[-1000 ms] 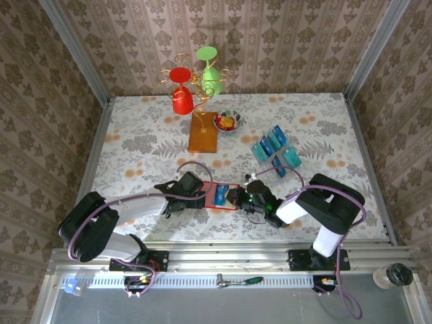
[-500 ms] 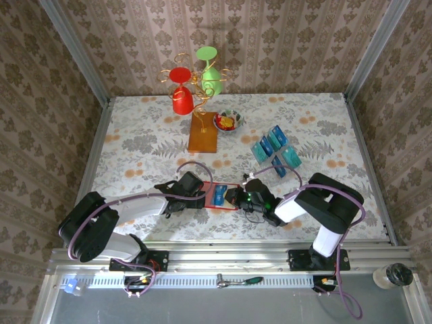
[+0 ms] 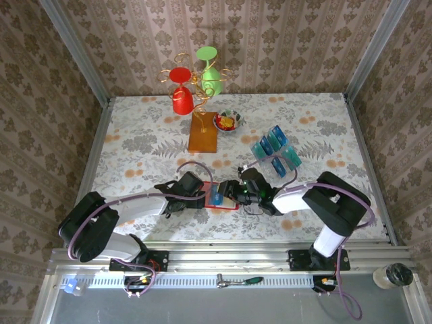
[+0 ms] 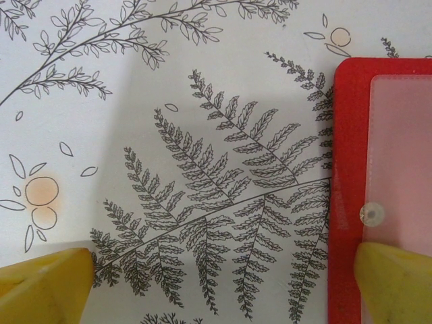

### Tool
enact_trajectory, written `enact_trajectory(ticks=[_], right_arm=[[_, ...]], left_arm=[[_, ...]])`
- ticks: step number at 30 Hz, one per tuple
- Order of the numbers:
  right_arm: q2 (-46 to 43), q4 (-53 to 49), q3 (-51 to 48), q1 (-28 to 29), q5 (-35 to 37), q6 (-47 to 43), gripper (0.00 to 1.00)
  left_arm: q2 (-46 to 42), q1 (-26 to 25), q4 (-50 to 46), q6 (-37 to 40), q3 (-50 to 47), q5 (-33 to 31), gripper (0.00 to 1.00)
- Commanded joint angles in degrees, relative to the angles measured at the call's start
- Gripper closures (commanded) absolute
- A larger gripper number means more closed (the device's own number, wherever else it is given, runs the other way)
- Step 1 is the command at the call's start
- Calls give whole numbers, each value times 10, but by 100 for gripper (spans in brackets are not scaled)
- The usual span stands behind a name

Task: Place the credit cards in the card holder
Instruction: Insert the credit card into the card slot.

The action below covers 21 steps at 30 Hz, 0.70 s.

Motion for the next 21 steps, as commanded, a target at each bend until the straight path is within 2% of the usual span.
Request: enact_trajectory(ticks=[1,3,5,7,10,12,21], right_arm=[[-43,-163,36,-19,-14,-76,53],[-57,-214,60,-24,-12,-104,54],[-59,-259,88,-26,-11,-130,60],[-52,-296,115,-26,-14,-149,75],[-27,-330,151,-23,-24,-168,87],[-7,-339,166,-17,-30,-175,92],[55,-346,199,7,-34,-177,99]], left_arm=[[8,-2,-7,0,0,-9,0],[8,-2,-4,-2,-1,-9,0],[7,-1,-4,0,-3,-9,0],[5,-1,-4,0,-5,-10,0],[2,1,-3,0,-8,-10,0],[-1,1,-2,-1,-9,-10,0],[-7,2,-2,-2,-12,-10,0]])
